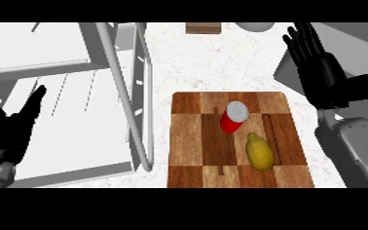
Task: Pick the can from the cutting board and place it in the cardboard box
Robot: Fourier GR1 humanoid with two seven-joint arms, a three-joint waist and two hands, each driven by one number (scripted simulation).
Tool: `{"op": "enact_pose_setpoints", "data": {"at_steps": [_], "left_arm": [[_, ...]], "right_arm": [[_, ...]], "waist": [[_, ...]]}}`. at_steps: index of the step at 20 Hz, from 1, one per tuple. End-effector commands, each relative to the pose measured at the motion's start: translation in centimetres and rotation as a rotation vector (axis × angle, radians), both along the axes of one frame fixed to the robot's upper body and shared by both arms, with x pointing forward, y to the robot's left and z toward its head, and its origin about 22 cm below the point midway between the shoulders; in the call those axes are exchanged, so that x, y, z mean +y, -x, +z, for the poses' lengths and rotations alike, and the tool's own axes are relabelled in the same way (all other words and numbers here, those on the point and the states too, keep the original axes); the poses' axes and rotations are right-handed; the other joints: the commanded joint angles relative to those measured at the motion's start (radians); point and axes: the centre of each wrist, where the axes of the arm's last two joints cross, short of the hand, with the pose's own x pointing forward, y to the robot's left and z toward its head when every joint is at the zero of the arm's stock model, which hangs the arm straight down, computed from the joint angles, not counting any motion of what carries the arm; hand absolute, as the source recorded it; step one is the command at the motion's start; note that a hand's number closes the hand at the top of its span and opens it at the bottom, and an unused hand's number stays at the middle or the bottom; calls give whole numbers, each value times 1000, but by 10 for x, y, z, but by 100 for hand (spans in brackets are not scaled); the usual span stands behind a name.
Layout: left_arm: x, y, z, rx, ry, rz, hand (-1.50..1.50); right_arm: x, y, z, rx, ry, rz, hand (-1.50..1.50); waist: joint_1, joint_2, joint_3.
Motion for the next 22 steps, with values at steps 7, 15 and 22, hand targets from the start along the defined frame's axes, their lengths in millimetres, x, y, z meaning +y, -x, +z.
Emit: {"op": "enact_pose_setpoints", "data": {"at_steps": [7, 15, 22], "left_arm": [[45, 38, 12, -145, -124, 94, 0], [45, 46, 23, -163, -241, 115, 0], [41, 43, 14, -148, -260, 87, 0]], "right_arm": [[-16, 17, 1, -60, 608, 95, -150], [7, 63, -88, -28, 286, 69, -150], [-44, 50, -64, -107, 631, 96, -150]], "waist": [[-23, -5, -35], [-87, 32, 18], [-70, 29, 10]]}}
